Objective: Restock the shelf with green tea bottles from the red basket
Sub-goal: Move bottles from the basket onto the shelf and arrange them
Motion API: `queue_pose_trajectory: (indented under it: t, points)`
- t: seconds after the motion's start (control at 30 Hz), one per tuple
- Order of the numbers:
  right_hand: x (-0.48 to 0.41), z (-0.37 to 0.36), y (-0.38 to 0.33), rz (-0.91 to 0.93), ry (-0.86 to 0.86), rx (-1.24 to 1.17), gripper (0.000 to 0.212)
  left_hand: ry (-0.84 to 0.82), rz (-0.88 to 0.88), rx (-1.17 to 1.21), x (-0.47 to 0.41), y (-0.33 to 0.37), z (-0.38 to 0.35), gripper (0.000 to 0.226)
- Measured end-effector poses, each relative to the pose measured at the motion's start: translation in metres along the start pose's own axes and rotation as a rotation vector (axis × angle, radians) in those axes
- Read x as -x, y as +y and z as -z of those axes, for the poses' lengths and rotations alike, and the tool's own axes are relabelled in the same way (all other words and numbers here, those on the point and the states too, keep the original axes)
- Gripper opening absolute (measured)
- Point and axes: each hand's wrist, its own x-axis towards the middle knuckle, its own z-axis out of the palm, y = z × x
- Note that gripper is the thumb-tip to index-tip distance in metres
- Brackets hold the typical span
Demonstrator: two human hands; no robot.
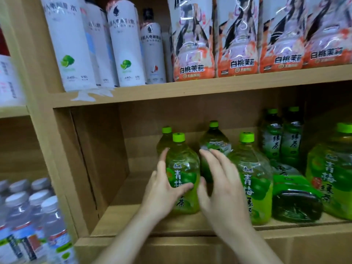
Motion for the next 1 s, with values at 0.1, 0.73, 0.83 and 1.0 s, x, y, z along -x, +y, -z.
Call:
queue_pose_trajectory:
  t: [0.1, 0.73, 0.83, 1.0]
  points:
    - [-0.013, 0.026, 0.02, -0.103, 0.211, 0.258, 0.079, 0.077, 0.002, -0.077, -0.007, -0.003, -0.006, 0.109]
    - [-0.039, 0.042, 0.069, -0.411, -0.193, 0.217, 0.1, 0.042, -0.285, -0.465, -0.094, 0.101, -0.063, 0.054]
    - [-0.038, 0.042, 0.07, -0.425, -0.183, 0.179, 0.1, -0.185, -0.192, -0.609, -0.135, 0.11, -0.083, 0.048]
    - [-0.039, 0.041, 0.072, -0.441, -0.146, 0.112, 0.098, -0.21, -0.134, -0.493, -0.157, 0.115, -0.074, 0.027]
